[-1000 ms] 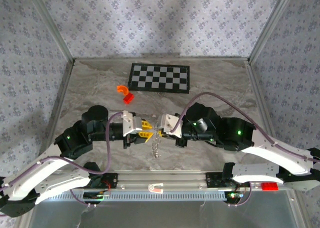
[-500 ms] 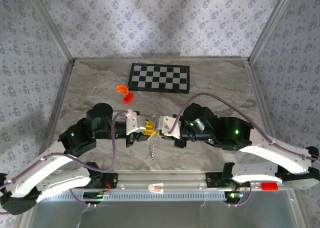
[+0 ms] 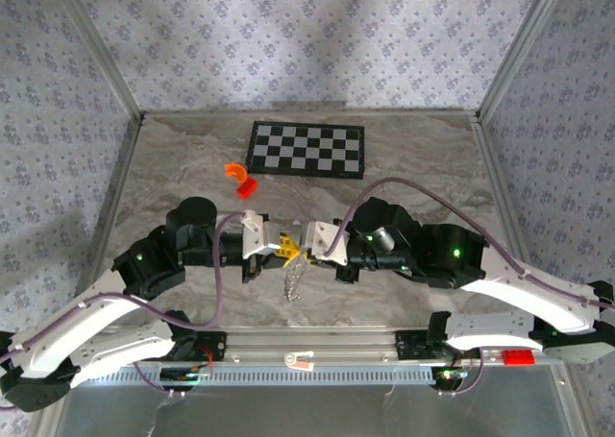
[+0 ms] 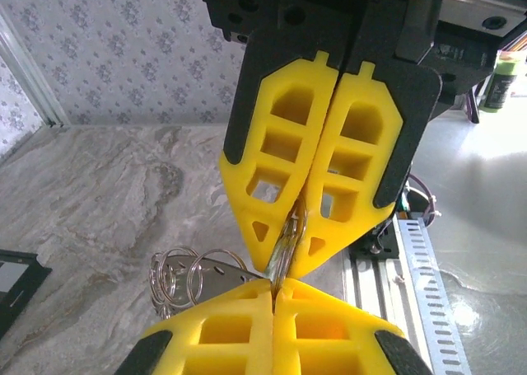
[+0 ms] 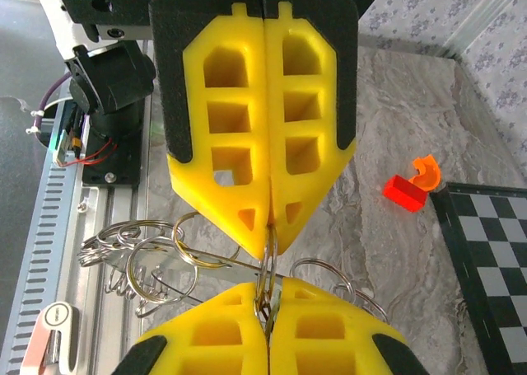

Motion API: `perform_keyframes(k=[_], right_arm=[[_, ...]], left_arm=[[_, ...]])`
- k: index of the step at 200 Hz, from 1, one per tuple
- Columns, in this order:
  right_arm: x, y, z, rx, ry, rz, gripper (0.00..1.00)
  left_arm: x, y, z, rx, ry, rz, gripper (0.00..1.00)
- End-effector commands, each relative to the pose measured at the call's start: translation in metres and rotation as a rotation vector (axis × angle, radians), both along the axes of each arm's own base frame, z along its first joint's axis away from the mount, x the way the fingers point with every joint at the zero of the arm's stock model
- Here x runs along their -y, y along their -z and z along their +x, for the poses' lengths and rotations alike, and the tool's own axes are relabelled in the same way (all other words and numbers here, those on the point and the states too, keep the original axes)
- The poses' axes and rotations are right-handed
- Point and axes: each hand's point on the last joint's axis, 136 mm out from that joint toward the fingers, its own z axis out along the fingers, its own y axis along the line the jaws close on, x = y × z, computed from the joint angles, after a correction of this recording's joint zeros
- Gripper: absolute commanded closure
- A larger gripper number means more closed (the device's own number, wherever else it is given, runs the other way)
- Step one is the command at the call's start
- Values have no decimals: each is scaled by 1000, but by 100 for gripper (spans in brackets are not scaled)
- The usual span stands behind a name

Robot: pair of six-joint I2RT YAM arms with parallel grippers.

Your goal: Put the keys on the keyring

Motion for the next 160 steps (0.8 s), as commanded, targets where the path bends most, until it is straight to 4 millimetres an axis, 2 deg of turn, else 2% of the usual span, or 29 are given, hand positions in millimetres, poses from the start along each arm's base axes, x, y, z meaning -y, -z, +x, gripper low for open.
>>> perform_keyframes(k=[1,35,76,118,160], right_arm=[[-1,-22,-1,24,3,94,91],[2,-28,-2,21,9,138,68],[7,-30,0,23,32,151,59],[17,-29,2,23,69,166,60],[22,-31,3,33,88,172,68]], left_arm=[[1,-37,-10,47,46,-137,100],[0,-38,-9,50,38,-165,100],[-1,-39,-9,56,35,-174,100],[-2,-41,-10,61,36,-184,100],[-4,-40,-12,60,41,-181,100]])
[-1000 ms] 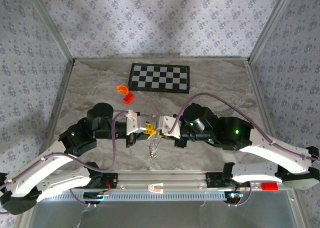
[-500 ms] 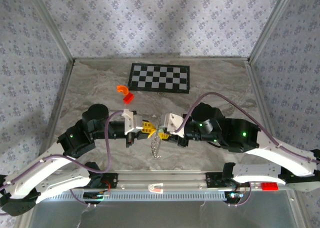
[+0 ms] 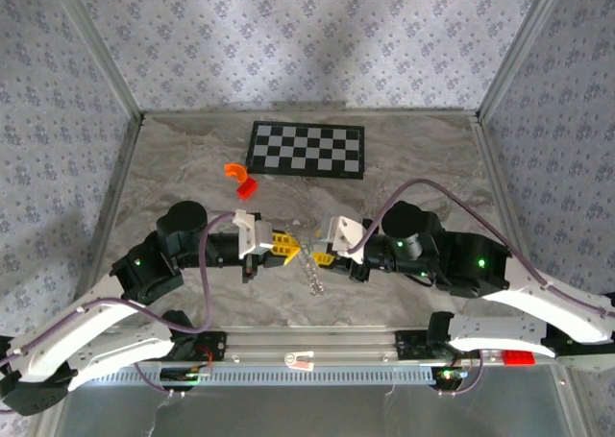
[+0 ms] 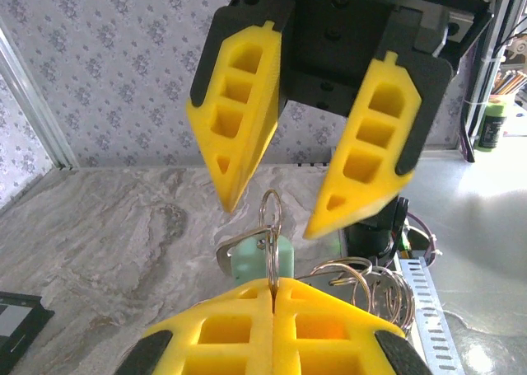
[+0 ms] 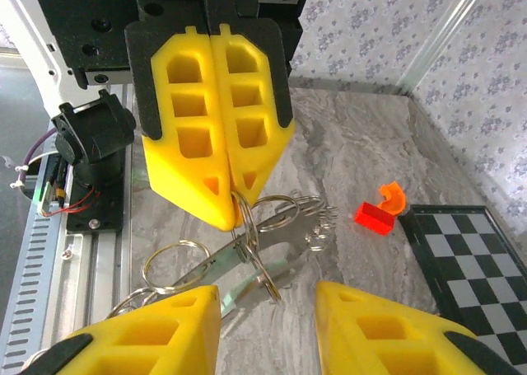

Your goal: Put the keys on the keyring

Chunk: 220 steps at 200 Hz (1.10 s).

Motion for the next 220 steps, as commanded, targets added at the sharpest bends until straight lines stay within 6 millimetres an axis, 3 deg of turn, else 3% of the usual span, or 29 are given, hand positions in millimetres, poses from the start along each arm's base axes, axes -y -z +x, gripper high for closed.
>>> perform_keyframes(k=[1,23,99,220], right_arm=[[3,-4,2,3,24,21,68],[0,-4,1,2,14,16,71],[-3,-6,1,24,-1,10,64],[-8,-11,-5,40,-46,29,83]], left_arm=[[-3,-22,-8,37,31,-71,100],[-4,-21,-9,35,32,-69,100],[-3,-19,-11,29,46,-62,100],[-3,-19,-12,25,53,-60,100]])
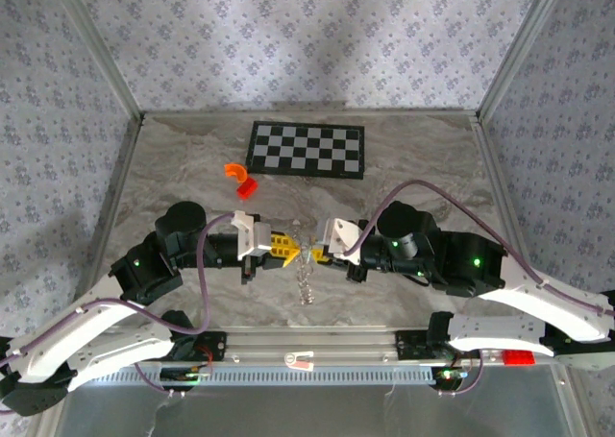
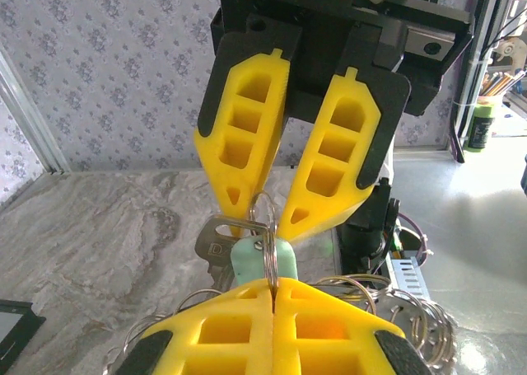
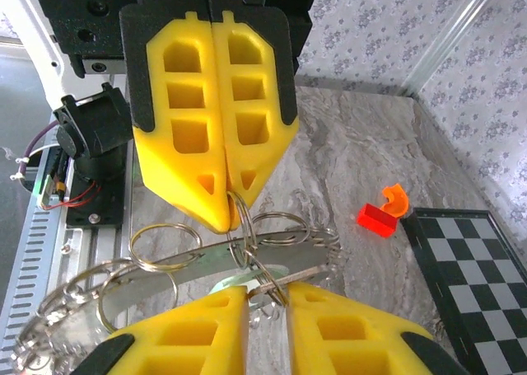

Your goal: Put the keys on the keyring

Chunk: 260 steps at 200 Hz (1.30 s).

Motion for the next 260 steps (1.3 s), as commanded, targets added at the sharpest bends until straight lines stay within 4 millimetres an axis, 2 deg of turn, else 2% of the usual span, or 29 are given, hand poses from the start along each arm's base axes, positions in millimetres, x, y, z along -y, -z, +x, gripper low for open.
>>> perform_keyframes(k=[1,106,177,235,236,239,260], right_arm=[[-1,-16,-4,25,-23,51,83],[0,-10,-10,35,-46,49,100],[-6,6,-6,57,-32,-12,100],[-9,3,-2,124,-2,-7,100],[-10,11,-2,121,-2,-24,100],[-11,18,-2,119,-2,-41,100],[-14,24,-2,124,-3,-60,100]], left_arm=[[-2,-18,-8,26,31,-56,100],[-2,-25,-8,35,29,-78,100],[-2,-31,-9,35,35,-101,100],[0,-33,-6,24,23,-131,100],[0,-33,-5,23,23,-131,100],[0,-32,-5,21,23,-131,100],[1,-31,-5,19,22,-134,100]])
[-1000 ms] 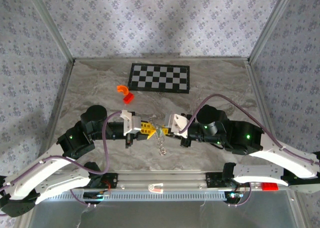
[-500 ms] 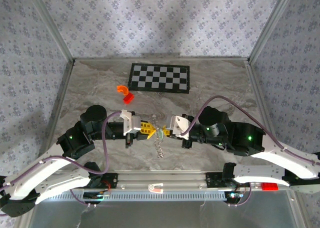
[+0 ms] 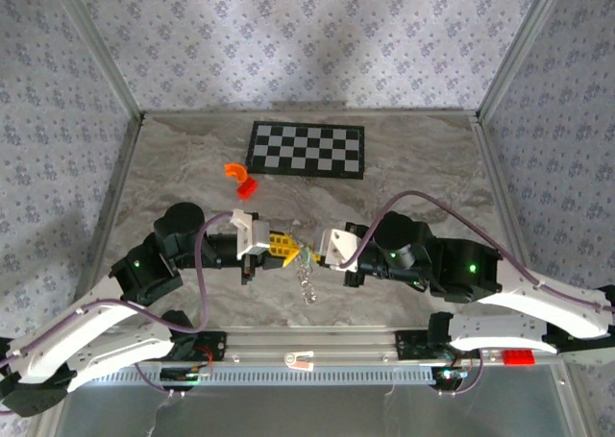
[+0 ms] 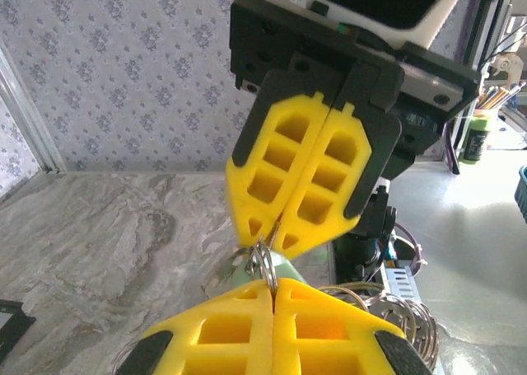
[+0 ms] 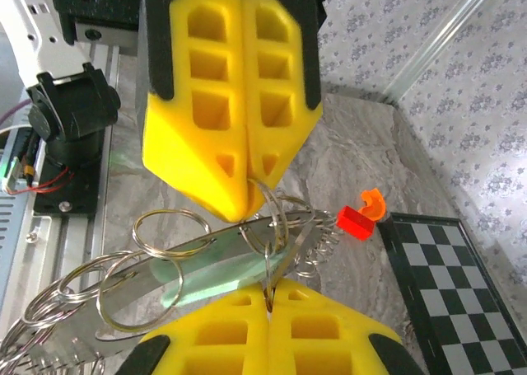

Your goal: Put the keys on the keyring

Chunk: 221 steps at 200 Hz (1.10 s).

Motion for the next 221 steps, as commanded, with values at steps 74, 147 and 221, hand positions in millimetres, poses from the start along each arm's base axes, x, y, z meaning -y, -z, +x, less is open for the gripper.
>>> perform_keyframes(k=[74,147,221], right_arm=[[-13,10,-7,42,-38,2,100],[-7,3,-9,53,-34,38,93],[6,-18,-11,40,-10,143,68]], left_arm=[[0,-28,-4,57,18,-124,100],[-1,-28,-5,61,17,-133,100],[-3,-31,-8,68,29,-163,100]])
